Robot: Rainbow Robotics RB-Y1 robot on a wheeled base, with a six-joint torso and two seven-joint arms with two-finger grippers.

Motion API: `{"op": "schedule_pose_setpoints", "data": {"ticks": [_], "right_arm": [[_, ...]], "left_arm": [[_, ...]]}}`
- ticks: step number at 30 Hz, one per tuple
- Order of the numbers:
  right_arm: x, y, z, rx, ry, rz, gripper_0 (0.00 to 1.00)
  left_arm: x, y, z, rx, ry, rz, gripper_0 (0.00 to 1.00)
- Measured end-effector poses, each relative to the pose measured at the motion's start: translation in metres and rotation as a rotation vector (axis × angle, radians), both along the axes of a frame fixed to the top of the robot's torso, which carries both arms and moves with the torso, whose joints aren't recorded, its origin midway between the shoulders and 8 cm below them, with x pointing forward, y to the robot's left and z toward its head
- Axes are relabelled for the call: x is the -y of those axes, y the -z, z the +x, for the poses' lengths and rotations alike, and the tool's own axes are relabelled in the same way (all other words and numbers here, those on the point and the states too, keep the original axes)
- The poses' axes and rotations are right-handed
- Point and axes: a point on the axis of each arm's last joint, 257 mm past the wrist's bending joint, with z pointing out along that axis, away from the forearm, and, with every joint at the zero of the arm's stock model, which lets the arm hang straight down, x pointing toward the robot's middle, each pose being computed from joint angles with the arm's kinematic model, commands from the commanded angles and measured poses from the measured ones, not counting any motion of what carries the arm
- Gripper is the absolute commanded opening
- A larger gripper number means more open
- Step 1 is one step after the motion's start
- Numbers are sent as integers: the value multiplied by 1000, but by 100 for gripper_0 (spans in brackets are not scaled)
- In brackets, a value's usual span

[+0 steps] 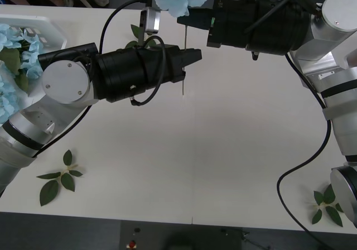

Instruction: Put the red flowers into the right box and the blue flowers into the left box

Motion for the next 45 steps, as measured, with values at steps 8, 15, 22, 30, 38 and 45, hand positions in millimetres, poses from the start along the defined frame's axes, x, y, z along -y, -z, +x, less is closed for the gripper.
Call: {"op": "schedule_pose_setpoints", "data": {"ticks": [8,15,22,30,38,45], "right_arm": [[1,-1,3,-2,11,5,0],[1,-1,3,-2,11,5,85],[2,0,3,-2,13,4,98],[14,7,2,5,8,-45,100],[53,23,-3,28,-5,-177,100],[107,23,-23,28,-49,-281,100]], "left_arm": [[0,0,0,0,1,-1,0],[0,0,0,30,2,15,0],[-28,-3,4,11,-9,25,0],[-115,-31,-22,-111,19,87,0],[-265,-5,-71,-359,-13,439,0],[-446,77,-98,-619,-207,779,0]]}}
